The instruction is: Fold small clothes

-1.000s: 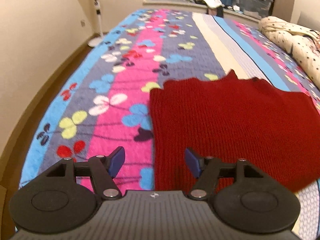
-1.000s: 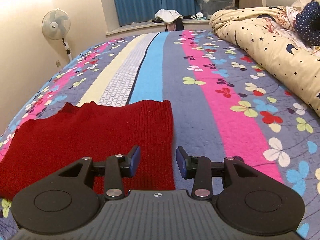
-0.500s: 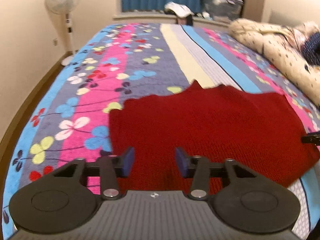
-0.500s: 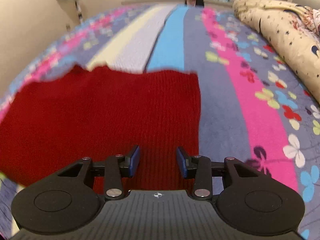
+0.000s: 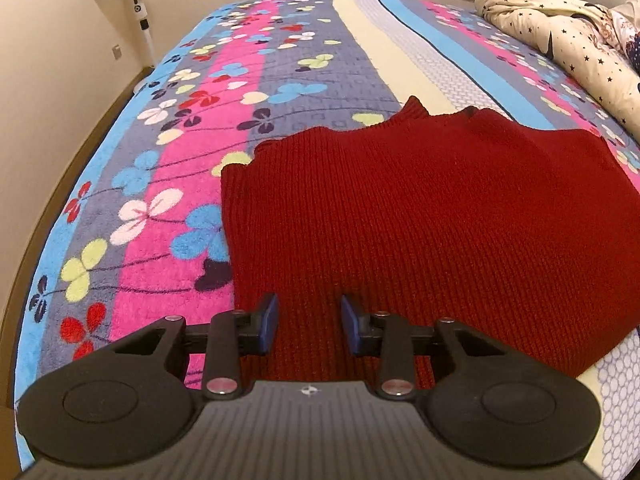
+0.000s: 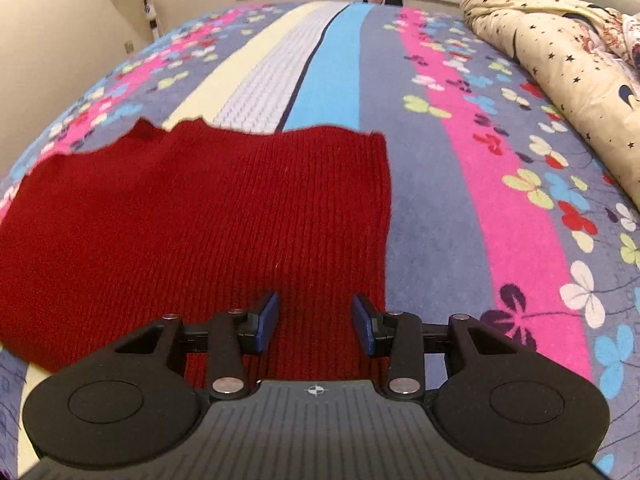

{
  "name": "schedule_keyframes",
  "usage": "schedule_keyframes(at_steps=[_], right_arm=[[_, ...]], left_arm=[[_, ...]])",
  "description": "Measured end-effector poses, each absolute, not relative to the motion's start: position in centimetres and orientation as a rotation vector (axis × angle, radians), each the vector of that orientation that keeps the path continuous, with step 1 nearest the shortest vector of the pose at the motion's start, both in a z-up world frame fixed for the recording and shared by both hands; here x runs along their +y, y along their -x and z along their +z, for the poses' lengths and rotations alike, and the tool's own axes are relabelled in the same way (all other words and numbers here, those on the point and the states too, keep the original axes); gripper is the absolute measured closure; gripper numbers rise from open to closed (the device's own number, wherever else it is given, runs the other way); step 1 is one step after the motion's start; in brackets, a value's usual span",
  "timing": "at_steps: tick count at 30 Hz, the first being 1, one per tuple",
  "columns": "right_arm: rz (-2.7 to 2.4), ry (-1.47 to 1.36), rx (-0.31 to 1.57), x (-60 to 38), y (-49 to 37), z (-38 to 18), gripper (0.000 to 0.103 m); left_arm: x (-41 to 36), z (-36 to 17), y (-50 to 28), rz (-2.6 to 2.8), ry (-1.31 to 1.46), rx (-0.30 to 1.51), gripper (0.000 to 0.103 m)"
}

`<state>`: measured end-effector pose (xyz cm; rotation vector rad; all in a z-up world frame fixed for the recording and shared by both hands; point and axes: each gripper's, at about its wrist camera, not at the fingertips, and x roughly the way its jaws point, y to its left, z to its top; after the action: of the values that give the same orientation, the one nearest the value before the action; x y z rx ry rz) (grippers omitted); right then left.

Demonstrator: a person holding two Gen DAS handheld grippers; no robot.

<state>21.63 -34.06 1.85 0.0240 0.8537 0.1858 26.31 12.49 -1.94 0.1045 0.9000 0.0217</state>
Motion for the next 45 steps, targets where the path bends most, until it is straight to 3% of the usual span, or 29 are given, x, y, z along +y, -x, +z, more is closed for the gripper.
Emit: schedule_keyframes(at_steps=[18,24,27,28,34,40,45], right_arm=[[0.170,0.008,0.923,-34.1,-22.0,0.6,0.056],[0.172,-0.021,0.844,-34.4,-21.6,1.8,0.056],[0.143,-0.016,0.889,-34.7,-22.0,1.1,0.056],[0.138,-0.013,0.921,-34.7,-22.1,0.6,0.056],[0.132,-0.026,0.832,-34.5,-21.1,2.2,0.056],[0.161,0.060,0.656,-32.1,-18.2,4.9,0.056],[0.204,0.017,0.582,-29.8,-16.2,6.5,0.056]], left_arm=[[12.5,-1.2,-26.3,0.031,-0.080,0.870,0.064],[12.4,-0.1,-26.0,-0.011,-0.032,0.806,0.064],[12.1,-1.3,-26.9,-0.032,-0.054,0.875,0.063],[11.9,-1.8,-27.1,-0.023,-0.073,0.901,0.059],[12.4,0.0,-26.2,-0.006,-0.021,0.795,0.057],[14.2,2.4,-24.1,0.044,-0.003,0.713,0.033],[15.8,4.6,-22.0,0.071,-0.071,0.703,0.032]])
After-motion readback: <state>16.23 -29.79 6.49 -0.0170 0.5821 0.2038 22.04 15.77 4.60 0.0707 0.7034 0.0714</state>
